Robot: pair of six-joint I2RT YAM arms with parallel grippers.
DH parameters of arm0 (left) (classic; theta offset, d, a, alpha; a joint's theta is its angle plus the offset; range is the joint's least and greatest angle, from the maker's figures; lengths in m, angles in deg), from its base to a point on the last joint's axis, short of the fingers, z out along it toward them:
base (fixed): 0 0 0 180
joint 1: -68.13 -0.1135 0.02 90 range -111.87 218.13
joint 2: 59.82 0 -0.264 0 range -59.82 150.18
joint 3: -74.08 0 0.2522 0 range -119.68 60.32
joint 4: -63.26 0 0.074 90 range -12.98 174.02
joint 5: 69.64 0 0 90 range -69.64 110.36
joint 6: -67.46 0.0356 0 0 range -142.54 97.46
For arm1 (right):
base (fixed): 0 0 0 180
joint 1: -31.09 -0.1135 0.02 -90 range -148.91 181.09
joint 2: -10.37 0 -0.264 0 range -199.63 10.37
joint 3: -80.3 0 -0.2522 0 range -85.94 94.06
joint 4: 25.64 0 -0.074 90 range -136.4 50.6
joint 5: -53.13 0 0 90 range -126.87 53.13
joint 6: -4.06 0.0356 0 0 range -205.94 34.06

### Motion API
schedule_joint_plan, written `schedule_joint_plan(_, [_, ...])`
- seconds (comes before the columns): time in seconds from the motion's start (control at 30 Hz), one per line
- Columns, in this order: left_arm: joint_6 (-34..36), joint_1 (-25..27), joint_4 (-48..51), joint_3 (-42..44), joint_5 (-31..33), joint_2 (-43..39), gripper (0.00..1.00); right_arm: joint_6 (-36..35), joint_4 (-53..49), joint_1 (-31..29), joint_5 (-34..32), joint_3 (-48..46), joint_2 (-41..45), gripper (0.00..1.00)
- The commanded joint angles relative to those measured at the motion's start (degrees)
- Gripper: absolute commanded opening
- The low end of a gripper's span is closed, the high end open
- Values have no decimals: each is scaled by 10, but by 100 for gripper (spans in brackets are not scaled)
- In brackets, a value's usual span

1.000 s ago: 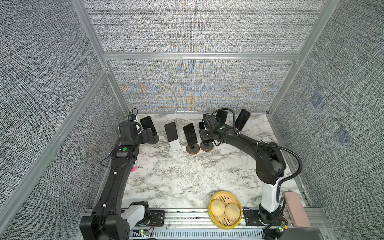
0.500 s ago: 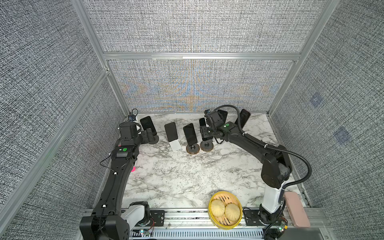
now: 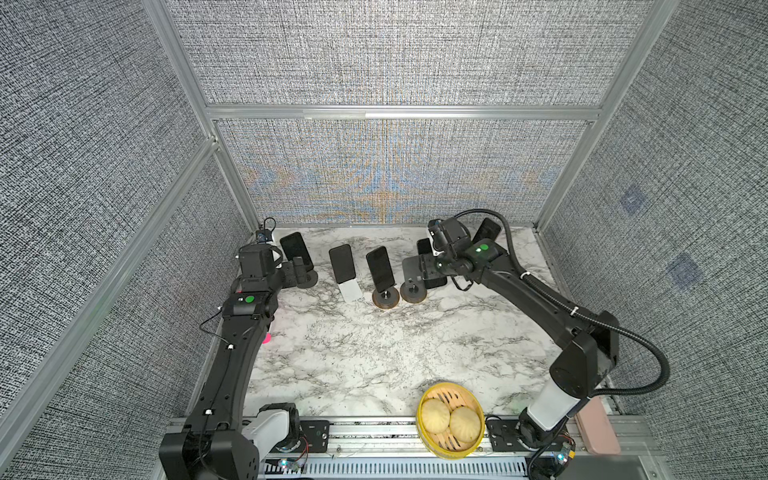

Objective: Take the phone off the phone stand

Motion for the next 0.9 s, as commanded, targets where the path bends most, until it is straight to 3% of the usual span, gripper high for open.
schedule_joint_plan(0.0, [-2,-1,-13,-2,-11,-1,97,-5,-88,19,36,-7,13,62])
schedule_joint_plan(0.37, [-3,-1,-11,-4,-25,3,95,-37,-248,149,151,-49,7,63])
schedule_joint_plan(0.57, [-3,-1,-6,-7,-29,12,95,-62,-233,200,179,-90,-29,62])
schedule_joint_plan(0.87, [-1,-1,-6,-6,-25,15,95,-65,-183,211,188,-118,-103,62])
